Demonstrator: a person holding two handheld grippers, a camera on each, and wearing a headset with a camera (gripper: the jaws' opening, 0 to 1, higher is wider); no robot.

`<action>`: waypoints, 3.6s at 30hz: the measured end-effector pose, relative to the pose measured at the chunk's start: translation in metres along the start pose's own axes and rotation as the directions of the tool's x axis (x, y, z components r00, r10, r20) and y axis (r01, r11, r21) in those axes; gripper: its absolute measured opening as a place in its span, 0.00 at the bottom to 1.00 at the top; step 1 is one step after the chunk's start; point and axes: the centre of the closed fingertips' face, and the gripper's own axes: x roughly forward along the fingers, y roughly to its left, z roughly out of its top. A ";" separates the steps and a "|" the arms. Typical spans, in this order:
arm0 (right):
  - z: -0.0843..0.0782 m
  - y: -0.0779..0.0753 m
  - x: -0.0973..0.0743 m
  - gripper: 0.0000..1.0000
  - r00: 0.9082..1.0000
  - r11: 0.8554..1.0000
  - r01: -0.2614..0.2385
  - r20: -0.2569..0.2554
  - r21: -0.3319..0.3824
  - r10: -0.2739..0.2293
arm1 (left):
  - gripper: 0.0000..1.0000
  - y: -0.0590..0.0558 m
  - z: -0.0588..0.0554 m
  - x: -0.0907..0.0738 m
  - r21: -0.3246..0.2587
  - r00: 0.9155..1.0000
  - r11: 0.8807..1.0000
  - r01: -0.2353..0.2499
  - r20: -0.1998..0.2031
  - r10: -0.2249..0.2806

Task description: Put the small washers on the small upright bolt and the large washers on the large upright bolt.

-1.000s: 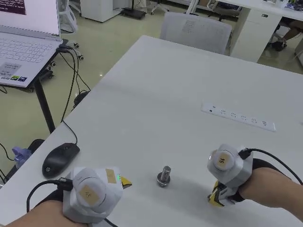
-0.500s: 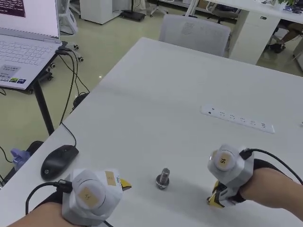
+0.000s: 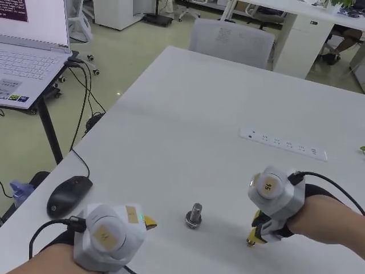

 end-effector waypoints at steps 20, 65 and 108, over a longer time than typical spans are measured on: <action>0.014 0.036 -0.016 0.22 0.999 0.999 -0.023 0.047 -0.043 0.025 | 0.84 -0.002 0.002 -0.002 0.010 1.000 1.000 -0.002 -0.002 0.002; 0.002 0.128 0.027 0.27 0.992 0.979 -0.082 0.081 -0.186 0.099 | 0.90 -0.002 0.002 -0.001 0.033 1.000 0.999 -0.012 0.015 0.012; 0.005 0.124 0.038 0.13 0.998 0.986 -0.049 0.018 -0.160 0.053 | 0.85 -0.002 0.003 0.000 0.012 1.000 1.000 -0.008 0.022 0.007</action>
